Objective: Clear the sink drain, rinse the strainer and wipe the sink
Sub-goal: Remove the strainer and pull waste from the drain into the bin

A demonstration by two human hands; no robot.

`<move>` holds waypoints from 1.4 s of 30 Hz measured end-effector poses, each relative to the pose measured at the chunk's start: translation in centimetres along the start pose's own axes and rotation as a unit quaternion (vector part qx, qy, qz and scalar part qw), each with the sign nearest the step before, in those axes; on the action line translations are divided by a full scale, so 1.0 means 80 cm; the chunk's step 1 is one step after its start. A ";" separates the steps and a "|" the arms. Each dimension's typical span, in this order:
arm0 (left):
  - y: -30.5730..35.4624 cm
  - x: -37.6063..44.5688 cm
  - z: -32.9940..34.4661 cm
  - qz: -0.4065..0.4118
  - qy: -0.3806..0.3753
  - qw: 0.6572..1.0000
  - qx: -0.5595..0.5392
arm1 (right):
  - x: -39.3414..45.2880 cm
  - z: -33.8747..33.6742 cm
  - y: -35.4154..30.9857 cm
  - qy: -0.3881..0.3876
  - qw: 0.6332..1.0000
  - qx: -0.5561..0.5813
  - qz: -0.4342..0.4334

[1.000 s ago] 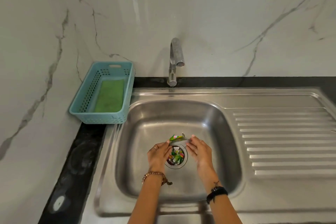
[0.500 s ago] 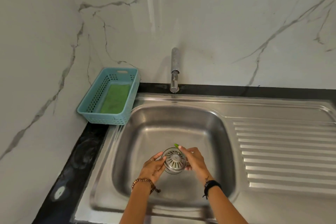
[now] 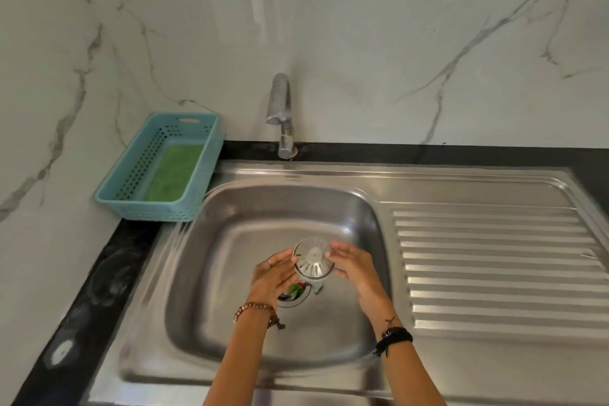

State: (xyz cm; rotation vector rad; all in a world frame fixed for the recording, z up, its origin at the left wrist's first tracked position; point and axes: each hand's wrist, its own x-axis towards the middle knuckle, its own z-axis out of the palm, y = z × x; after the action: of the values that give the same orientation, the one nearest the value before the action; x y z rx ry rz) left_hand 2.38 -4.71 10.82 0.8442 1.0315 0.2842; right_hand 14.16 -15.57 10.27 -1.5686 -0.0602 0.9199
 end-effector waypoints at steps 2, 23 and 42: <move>0.005 -0.001 0.043 0.024 -0.028 0.999 0.018 | -0.003 -0.030 -0.020 0.030 0.997 -0.043 -0.060; -0.045 0.058 0.270 0.158 0.031 0.949 0.270 | 0.050 -0.193 -0.043 0.217 0.947 -0.125 -0.199; -0.051 0.069 0.011 0.057 0.190 0.911 0.361 | 0.031 0.009 0.022 -0.013 0.911 -0.375 -0.174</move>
State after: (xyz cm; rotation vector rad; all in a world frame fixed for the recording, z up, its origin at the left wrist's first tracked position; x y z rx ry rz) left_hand 5.27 -4.66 4.51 1.5662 1.4886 0.1623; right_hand 14.65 -14.14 7.57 -2.1521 -0.7671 0.6557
